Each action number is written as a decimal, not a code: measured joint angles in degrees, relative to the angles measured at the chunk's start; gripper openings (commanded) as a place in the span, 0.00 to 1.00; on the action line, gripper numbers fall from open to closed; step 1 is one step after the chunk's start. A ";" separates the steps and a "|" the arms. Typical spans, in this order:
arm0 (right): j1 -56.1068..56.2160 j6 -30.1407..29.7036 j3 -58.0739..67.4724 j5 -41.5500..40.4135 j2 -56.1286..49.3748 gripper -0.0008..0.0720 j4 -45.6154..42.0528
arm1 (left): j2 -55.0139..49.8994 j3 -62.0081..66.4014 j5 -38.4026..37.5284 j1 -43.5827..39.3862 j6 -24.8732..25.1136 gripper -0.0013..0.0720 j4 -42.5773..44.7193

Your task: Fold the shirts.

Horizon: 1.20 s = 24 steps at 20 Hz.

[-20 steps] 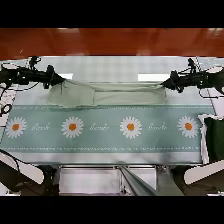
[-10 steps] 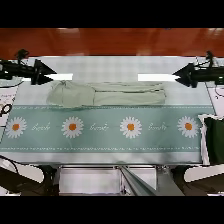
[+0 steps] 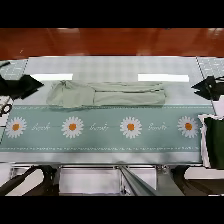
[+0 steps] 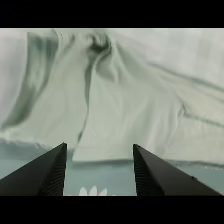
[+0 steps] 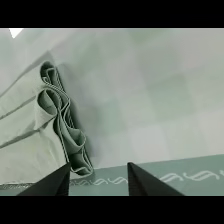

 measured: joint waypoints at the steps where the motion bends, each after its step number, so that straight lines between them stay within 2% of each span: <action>1: 1.09 -0.28 -0.70 -0.68 -1.27 0.59 1.03 | 1.49 -2.62 1.05 -1.25 0.17 0.71 -0.04; 5: 5.51 -1.01 -2.10 -2.45 -7.13 0.59 5.90 | 4.35 -8.09 3.34 -5.99 0.42 0.71 -1.16; 10: 9.29 -2.27 -2.43 -3.52 -12.46 0.59 11.50 | 5.18 -9.68 4.44 -8.04 0.59 0.71 -2.93; 18: 16.17 -1.57 1.51 -4.39 -16.50 0.58 13.75 | 5.31 -10.05 5.90 -8.55 0.57 0.71 -4.94; 19: 17.46 -1.07 2.38 -4.39 -17.14 0.55 13.86 | 5.31 -10.05 5.92 -8.55 0.57 0.71 -5.01; 20: 18.49 -0.85 3.04 -4.46 -17.59 0.42 13.86 | 5.31 -10.05 5.92 -8.55 0.57 0.71 -5.03; 22: 20.72 0.13 4.48 -5.18 -18.38 0.05 12.94 | 5.31 -10.05 6.03 -8.55 0.55 0.71 -5.14; 24: 22.12 0.35 6.03 -4.48 -18.43 0.05 13.57 | 5.31 -10.03 6.05 -8.55 0.55 0.70 -5.18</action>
